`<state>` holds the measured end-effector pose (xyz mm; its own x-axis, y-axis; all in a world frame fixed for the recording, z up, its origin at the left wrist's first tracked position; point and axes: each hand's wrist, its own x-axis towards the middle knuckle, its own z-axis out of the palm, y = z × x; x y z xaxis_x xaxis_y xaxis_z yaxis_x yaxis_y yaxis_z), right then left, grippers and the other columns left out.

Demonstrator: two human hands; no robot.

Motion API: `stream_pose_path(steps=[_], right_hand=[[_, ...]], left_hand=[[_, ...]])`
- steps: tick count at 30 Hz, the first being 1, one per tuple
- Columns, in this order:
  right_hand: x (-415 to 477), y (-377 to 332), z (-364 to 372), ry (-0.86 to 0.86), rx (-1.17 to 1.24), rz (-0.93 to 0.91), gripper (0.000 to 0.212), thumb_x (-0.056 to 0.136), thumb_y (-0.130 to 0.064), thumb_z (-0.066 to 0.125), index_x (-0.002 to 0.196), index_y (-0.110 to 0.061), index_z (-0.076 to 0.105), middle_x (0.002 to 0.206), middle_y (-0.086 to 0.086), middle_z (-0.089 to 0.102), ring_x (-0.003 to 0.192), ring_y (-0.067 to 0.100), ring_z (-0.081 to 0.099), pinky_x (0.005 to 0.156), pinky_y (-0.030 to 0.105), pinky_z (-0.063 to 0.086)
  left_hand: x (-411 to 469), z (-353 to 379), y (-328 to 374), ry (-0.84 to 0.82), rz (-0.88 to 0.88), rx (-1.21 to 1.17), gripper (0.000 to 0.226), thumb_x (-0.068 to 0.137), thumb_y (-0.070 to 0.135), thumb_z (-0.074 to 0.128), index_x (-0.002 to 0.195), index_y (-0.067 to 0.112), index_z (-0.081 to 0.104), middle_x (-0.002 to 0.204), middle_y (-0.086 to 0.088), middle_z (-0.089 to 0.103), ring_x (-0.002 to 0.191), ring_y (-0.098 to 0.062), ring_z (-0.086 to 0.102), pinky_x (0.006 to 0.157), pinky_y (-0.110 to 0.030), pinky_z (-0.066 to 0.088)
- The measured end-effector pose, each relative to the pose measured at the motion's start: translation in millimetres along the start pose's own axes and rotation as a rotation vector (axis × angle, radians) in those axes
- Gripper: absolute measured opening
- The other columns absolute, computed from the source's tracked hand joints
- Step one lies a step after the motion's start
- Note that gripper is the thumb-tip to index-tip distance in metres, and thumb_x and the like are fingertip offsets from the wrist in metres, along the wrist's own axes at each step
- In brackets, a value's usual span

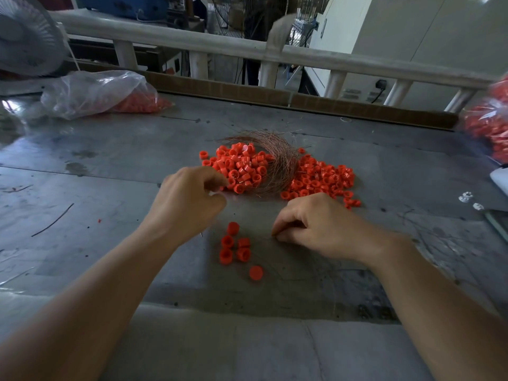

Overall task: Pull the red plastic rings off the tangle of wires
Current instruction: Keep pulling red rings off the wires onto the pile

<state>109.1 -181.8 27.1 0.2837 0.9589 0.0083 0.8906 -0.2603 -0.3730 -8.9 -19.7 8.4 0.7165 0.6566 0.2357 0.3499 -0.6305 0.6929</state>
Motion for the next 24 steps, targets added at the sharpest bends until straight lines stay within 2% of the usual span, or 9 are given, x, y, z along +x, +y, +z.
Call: stream_pose_path(steps=[3, 6, 11, 16, 19, 22, 24], right_hand=[[1, -1, 0, -0.016, 0.005, -0.013, 0.016, 0.083, -0.017, 0.065, 0.097, -0.021, 0.072, 0.086, -0.016, 0.061, 0.081, -0.008, 0.048, 0.074, 0.002, 0.035], [1, -2, -1, -0.018, 0.011, -0.003, 0.017, 0.083, -0.024, 0.065, 0.099, -0.021, 0.071, 0.079, -0.022, 0.053, 0.077, -0.009, 0.048, 0.070, 0.000, 0.034], [-3, 1, -10, 0.075, 0.050, 0.055, 0.015, 0.082, -0.029, 0.065, 0.095, -0.021, 0.071, 0.077, -0.022, 0.055, 0.080, -0.003, 0.055, 0.072, 0.007, 0.041], [-4, 4, -16, 0.180, 0.087, 0.095, 0.011, 0.082, -0.023, 0.066, 0.090, -0.019, 0.071, 0.086, -0.009, 0.066, 0.081, 0.002, 0.059, 0.077, 0.013, 0.042], [-3, 6, -14, 0.210, 0.055, 0.110, 0.010, 0.082, -0.023, 0.066, 0.089, -0.019, 0.071, 0.081, -0.015, 0.064, 0.076, 0.000, 0.058, 0.076, 0.012, 0.042], [-2, 11, -13, 0.261, 0.008, 0.129, 0.010, 0.082, -0.025, 0.065, 0.088, -0.020, 0.071, 0.078, -0.016, 0.063, 0.074, -0.003, 0.056, 0.073, 0.015, 0.046], [-1, 13, -12, 0.309, 0.010, 0.146, 0.011, 0.083, -0.025, 0.064, 0.089, -0.020, 0.071, 0.082, -0.011, 0.065, 0.078, 0.003, 0.059, 0.077, 0.028, 0.050]], left_hand=[[10, 4, -11, 0.056, 0.023, 0.126, 0.037, 0.075, 0.007, 0.065, 0.109, 0.021, 0.064, 0.099, 0.003, 0.058, 0.094, -0.019, 0.055, 0.074, -0.024, 0.034], [18, 11, -13, 0.043, 0.016, 0.159, 0.038, 0.078, 0.014, 0.066, 0.115, 0.022, 0.061, 0.109, -0.003, 0.055, 0.100, -0.022, 0.054, 0.077, -0.026, 0.034], [20, 17, -11, -0.015, 0.018, 0.221, 0.034, 0.080, 0.026, 0.067, 0.112, 0.021, 0.059, 0.101, -0.001, 0.051, 0.097, -0.024, 0.052, 0.074, -0.028, 0.034], [19, 14, -9, -0.013, 0.052, 0.230, 0.012, 0.079, 0.020, 0.067, 0.083, 0.020, 0.056, 0.089, 0.002, 0.050, 0.081, -0.017, 0.046, 0.068, -0.027, 0.032], [18, 14, -9, -0.026, 0.071, 0.249, 0.011, 0.081, 0.016, 0.065, 0.076, 0.019, 0.056, 0.083, 0.004, 0.048, 0.077, -0.015, 0.045, 0.066, -0.025, 0.032], [20, 13, -11, -0.005, 0.059, 0.237, 0.008, 0.081, 0.012, 0.063, 0.086, 0.017, 0.060, 0.089, -0.001, 0.056, 0.081, -0.018, 0.049, 0.068, -0.027, 0.034], [20, 13, -12, 0.024, 0.029, 0.207, 0.024, 0.081, 0.009, 0.062, 0.104, 0.015, 0.061, 0.096, -0.003, 0.059, 0.088, -0.022, 0.053, 0.072, -0.027, 0.035]])
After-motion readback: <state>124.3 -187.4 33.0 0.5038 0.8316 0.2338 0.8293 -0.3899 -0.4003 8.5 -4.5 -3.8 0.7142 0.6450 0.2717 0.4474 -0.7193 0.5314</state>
